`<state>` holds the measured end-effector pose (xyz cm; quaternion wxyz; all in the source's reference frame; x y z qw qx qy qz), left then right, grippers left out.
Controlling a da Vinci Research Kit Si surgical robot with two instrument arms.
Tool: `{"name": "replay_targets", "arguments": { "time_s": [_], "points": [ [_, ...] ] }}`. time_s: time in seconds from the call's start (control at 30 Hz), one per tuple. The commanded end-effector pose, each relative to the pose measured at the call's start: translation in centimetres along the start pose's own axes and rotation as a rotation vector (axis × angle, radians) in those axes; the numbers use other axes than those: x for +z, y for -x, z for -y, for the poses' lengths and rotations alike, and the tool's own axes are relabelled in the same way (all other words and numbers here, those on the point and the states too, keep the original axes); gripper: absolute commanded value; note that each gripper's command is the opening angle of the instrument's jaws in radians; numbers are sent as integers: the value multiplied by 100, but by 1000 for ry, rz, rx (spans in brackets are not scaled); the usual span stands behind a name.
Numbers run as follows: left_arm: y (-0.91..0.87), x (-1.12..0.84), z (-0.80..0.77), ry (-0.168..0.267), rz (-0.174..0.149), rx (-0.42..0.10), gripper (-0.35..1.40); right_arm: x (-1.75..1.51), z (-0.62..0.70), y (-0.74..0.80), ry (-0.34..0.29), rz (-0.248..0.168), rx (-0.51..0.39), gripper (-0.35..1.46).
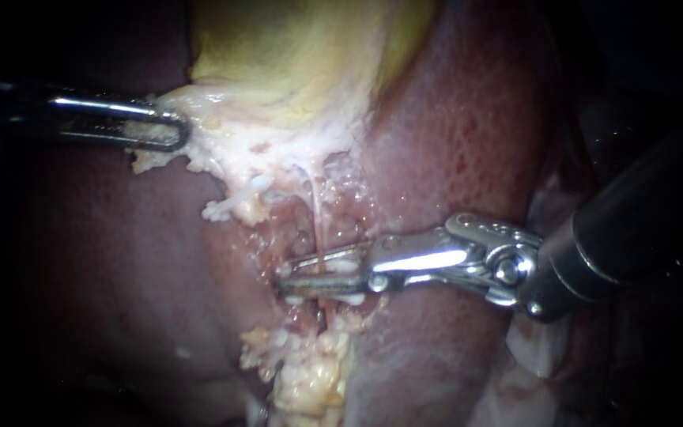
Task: Clipping second clip right tube
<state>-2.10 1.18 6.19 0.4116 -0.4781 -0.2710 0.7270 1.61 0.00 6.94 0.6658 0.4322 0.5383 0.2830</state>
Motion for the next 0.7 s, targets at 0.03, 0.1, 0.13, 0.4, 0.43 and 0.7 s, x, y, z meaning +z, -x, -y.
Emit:
{"name": "replay_targets", "arguments": {
  "time_s": [0.03, 0.1, 0.13, 0.4, 0.43, 0.7],
  "points": [
    [0, 0, 0, 0, 0, 0, -35, -1, 1, 0, 0, 0, 23, -35],
    [0, 0, 0, 0, 0, 0, -35, -2, 1, 0, -1, 0, 28, -35],
    [0, 0, 0, 0, 0, 0, -35, -3, 2, 1, -1, 1, 28, -35],
    [0, 1, 0, 0, 0, 0, -35, -2, 2, 4, 14, 27, 27, -35],
    [0, 1, 0, 0, 0, 0, -35, -2, 2, 5, 14, 27, 27, -35],
    [1, 2, 1, -1, 0, 1, -35, -1, 0, 7, 14, 28, 25, -35]
  ]
}}
